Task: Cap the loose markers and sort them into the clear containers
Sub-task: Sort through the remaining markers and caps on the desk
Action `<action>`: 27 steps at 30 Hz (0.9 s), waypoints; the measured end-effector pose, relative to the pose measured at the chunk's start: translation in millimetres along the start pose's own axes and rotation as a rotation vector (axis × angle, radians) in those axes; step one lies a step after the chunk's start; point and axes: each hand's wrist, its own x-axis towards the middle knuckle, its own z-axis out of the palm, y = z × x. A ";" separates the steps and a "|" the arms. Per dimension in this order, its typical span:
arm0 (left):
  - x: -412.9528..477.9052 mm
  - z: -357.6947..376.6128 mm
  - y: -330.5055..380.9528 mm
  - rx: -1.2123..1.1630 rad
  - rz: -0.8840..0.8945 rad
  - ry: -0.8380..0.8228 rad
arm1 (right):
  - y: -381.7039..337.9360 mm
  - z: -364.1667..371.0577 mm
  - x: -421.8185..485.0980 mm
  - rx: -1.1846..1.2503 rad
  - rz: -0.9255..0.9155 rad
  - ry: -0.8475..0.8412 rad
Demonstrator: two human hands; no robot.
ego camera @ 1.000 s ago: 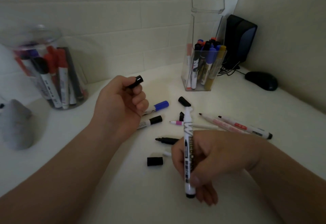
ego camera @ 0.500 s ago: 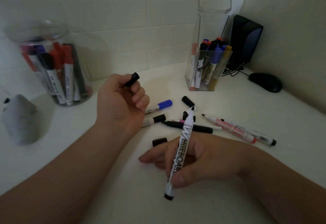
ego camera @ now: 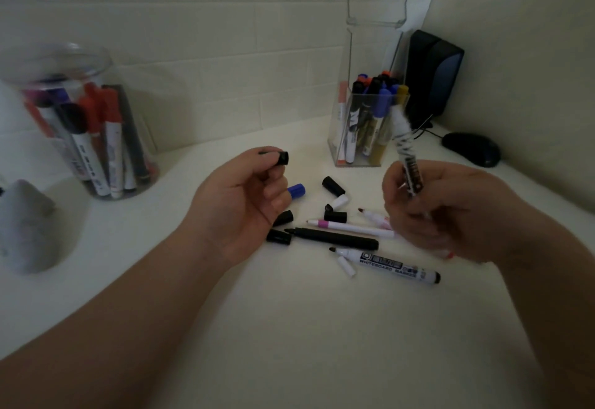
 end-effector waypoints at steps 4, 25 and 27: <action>1.2 1.7 -3.5 0.024 -0.002 -0.004 | -10.7 -1.9 -8.7 -0.271 0.060 0.164; -7.0 0.7 -16.0 0.255 0.046 -0.228 | -10.1 35.8 -11.3 -1.141 -0.266 0.382; -7.2 0.9 -16.2 0.260 0.056 -0.218 | -7.8 37.9 -10.6 -1.216 -0.332 0.406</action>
